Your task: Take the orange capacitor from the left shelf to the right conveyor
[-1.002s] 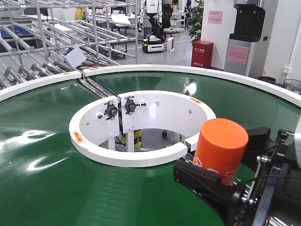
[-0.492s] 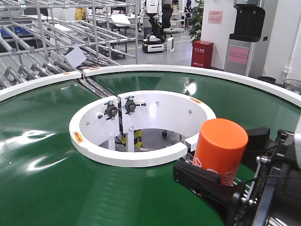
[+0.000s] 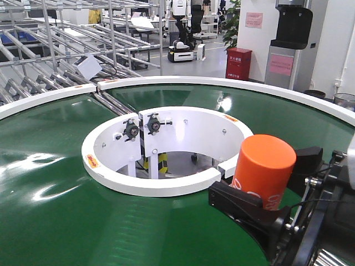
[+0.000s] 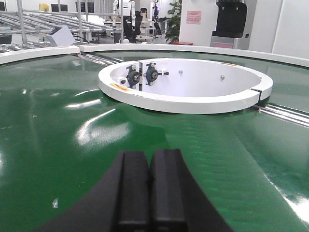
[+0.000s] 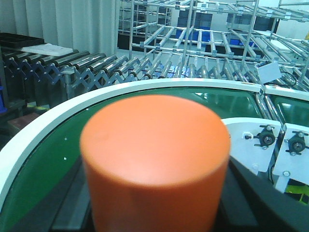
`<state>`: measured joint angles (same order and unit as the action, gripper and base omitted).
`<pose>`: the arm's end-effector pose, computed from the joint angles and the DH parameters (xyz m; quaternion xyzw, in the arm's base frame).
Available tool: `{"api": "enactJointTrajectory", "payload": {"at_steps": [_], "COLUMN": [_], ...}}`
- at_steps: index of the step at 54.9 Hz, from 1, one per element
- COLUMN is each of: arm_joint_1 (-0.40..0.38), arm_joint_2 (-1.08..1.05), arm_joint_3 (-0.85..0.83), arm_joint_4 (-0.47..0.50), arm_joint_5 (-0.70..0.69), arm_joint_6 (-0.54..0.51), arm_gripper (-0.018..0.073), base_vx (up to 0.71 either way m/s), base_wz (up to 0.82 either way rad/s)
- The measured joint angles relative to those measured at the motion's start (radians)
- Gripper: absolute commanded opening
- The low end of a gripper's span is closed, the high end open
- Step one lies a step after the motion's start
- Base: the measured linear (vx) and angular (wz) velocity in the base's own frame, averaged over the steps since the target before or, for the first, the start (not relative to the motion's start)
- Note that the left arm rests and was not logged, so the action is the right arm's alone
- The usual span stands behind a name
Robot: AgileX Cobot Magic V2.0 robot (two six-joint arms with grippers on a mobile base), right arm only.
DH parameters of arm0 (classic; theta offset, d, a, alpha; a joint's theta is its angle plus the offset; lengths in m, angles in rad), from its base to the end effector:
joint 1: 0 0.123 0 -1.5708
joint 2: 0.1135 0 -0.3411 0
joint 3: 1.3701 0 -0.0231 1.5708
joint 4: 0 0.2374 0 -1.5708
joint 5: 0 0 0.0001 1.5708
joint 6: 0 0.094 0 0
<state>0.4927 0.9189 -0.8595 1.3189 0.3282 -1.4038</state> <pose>0.1190 0.0973 0.4404 -0.3129 0.6550 0.2455 0.6424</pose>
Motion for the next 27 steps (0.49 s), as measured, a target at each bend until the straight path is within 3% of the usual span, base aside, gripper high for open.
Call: {"api": "enactJointTrajectory", "payload": {"at_steps": [5,9,18,27], "arm_joint_1": [0.0,0.0,0.0,0.0], "arm_joint_2": [0.0,0.0,0.003,0.003], "arm_joint_3": [0.0,0.0,0.0,0.0], "arm_joint_4": [-0.052,-0.171,-0.474,-0.732], "arm_joint_5": [-0.027,-0.075,-0.213,-0.328], "arm_joint_6": [0.081,0.201,0.621,0.972], "arm_gripper": [-0.001,-0.001,-0.001,-0.001], "base_vx": [0.0,0.0,0.0,0.0], "base_wz": [0.0,0.0,0.0,0.0]}}
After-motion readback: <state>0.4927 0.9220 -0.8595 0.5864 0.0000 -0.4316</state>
